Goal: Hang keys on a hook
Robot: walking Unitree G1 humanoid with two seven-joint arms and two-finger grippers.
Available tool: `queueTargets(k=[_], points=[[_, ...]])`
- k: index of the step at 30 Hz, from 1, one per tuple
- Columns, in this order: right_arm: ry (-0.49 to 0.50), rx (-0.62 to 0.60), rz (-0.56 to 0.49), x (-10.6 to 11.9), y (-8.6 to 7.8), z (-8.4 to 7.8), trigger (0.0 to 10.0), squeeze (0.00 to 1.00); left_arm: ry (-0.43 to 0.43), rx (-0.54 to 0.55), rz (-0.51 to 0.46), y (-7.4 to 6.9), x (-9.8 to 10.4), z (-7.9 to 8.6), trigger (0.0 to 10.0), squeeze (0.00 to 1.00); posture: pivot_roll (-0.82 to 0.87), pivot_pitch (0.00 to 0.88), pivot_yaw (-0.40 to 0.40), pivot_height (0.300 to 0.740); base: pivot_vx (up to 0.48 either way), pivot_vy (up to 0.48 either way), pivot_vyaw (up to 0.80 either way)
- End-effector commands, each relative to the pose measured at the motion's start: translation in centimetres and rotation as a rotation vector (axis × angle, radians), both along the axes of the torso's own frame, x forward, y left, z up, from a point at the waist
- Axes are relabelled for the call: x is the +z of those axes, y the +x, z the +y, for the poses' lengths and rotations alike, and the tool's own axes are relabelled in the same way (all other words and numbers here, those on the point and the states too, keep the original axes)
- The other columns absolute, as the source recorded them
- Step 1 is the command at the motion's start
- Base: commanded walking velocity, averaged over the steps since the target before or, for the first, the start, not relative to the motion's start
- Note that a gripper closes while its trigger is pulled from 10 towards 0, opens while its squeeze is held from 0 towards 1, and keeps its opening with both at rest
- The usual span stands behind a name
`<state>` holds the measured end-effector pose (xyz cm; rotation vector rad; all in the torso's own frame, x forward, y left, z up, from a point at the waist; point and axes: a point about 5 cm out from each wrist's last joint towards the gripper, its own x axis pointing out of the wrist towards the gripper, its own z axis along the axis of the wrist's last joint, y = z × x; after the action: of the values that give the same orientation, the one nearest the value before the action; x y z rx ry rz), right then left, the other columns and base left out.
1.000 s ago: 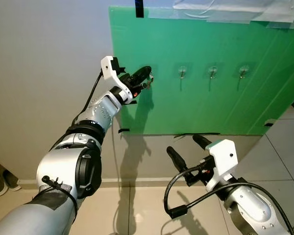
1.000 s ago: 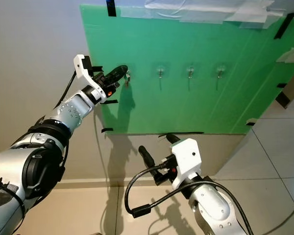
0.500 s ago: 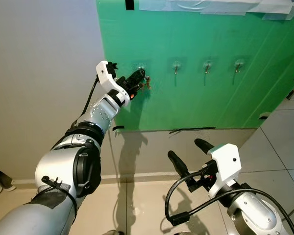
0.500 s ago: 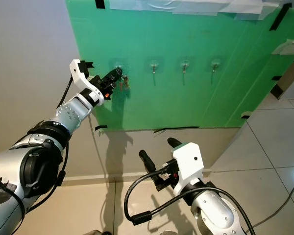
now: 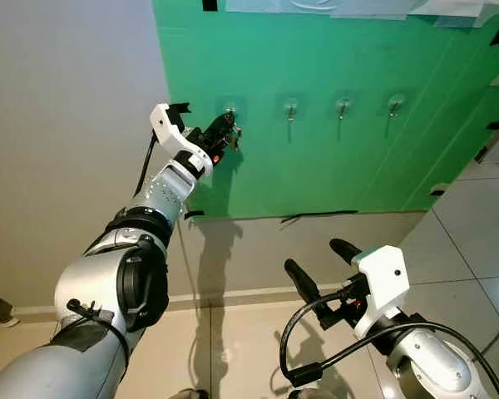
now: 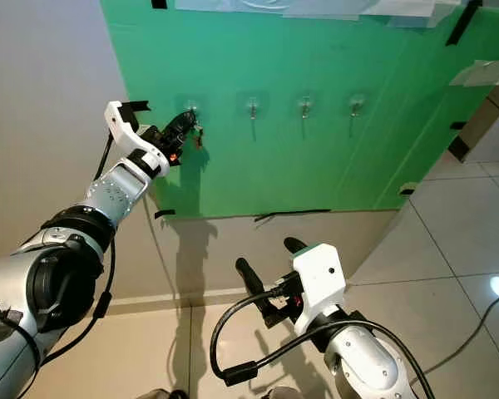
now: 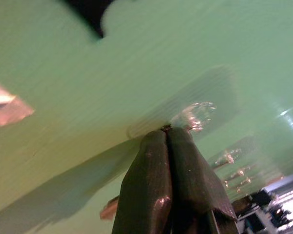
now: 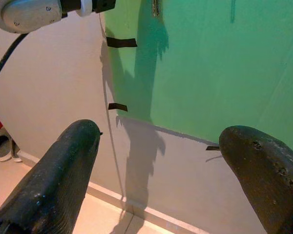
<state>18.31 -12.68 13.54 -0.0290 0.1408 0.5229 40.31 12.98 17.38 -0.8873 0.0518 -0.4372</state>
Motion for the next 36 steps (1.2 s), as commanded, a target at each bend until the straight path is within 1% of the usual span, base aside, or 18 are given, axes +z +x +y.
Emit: queueTargets(k=[1,3,4,5,6,8,12,13,15,18,24,25,27,28,30,33,36], points=[[-0.004,0.004,-0.003,0.2,0.0,0.0,10.0,0.00,-0.036,0.094,0.076,-0.1,-1.0,1.5,10.0,0.00,-0.30,0.073,0.031,0.740,0.000,0.000,0.00],[-0.005,0.006,0.000,0.1,-0.1,0.0,10.0,0.00,-0.077,0.156,0.142,-0.3,-1.9,2.1,10.0,0.00,-0.31,0.070,0.033,0.740,0.000,0.000,0.00],[-0.005,0.005,0.001,0.1,-0.1,0.0,10.0,0.00,-0.072,0.163,0.147,-0.3,-2.1,2.1,10.0,0.00,-0.31,0.066,0.032,0.740,0.000,0.000,0.00],[-0.005,0.005,0.002,0.1,-0.1,0.0,10.0,0.00,-0.065,0.164,0.146,-0.3,-2.1,2.0,10.0,0.00,-0.31,0.065,0.032,0.740,0.000,0.000,0.00],[-0.006,0.004,0.002,0.0,0.0,0.0,10.0,0.00,-0.023,0.150,0.120,-0.2,-1.8,1.6,10.0,0.00,-0.30,0.062,0.032,0.740,0.000,0.000,0.00],[-0.007,0.004,0.002,0.0,0.0,0.0,10.0,0.00,0.013,0.151,0.101,-0.1,-1.4,1.5,10.0,0.00,-0.30,0.057,0.033,0.740,0.000,0.000,0.00],[-0.008,0.006,0.003,-0.1,0.1,-0.1,10.0,0.00,0.030,0.156,0.091,0.1,-1.0,1.4,10.0,0.00,-0.30,0.050,0.032,0.740,0.000,0.000,0.00],[-0.008,0.006,0.003,-0.2,0.1,-0.1,10.0,0.00,0.032,0.155,0.090,0.1,-1.0,1.4,10.0,1.00,-0.30,0.045,0.033,0.740,0.000,0.000,0.00],[-0.009,0.008,0.003,-0.2,0.2,-0.1,10.0,0.00,0.035,0.157,0.087,0.1,-0.9,1.4,10.0,1.00,-0.29,0.043,0.034,0.740,0.000,0.000,0.00],[-0.010,0.011,0.002,-0.3,0.3,-0.1,10.0,0.00,0.056,0.197,0.068,0.3,-0.2,1.9,10.0,1.00,-0.29,0.036,0.034,0.740,0.000,0.000,0.00],[-0.009,0.014,0.001,-0.3,0.4,0.0,10.0,0.00,0.074,0.241,0.047,0.6,0.5,2.5,10.0,1.00,-0.29,0.035,0.034,0.740,0.000,0.000,0.00],[-0.008,0.016,0.001,-0.3,0.4,0.0,10.0,0.00,0.071,0.274,0.031,0.7,1.1,3.0,10.0,1.00,-0.29,0.034,0.032,0.740,0.000,0.000,0.00],[-0.008,0.016,0.000,-0.3,0.4,0.0,10.0,0.00,0.076,0.288,0.020,0.8,1.4,3.1,10.0,1.00,-0.29,0.036,0.031,0.740,0.000,0.000,0.00],[-0.008,0.018,-0.001,-0.3,0.4,-0.1,10.0,0.00,0.110,0.307,-0.013,0.9,2.1,3.3,10.0,1.00,-0.29,0.037,0.030,0.740,0.000,0.000,0.00],[-0.008,0.017,-0.001,-0.3,0.3,-0.1,10.0,0.00,0.136,0.327,-0.049,1.0,2.8,3.5,10.0,1.00,-0.29,0.037,0.030,0.740,0.000,0.000,0.00],[-0.008,0.018,0.001,-0.3,0.3,-0.2,10.0,0.00,0.143,0.343,-0.076,1.2,3.6,3.8,10.0,1.00,-0.28,0.038,0.027,0.740,0.000,0.000,0.00],[-0.006,0.020,0.004,-0.4,0.3,-0.1,10.0,0.00,0.146,0.350,-0.088,1.2,3.8,4.1,10.0,1.00,-0.28,0.038,0.025,0.740,0.000,0.000,0.00]])
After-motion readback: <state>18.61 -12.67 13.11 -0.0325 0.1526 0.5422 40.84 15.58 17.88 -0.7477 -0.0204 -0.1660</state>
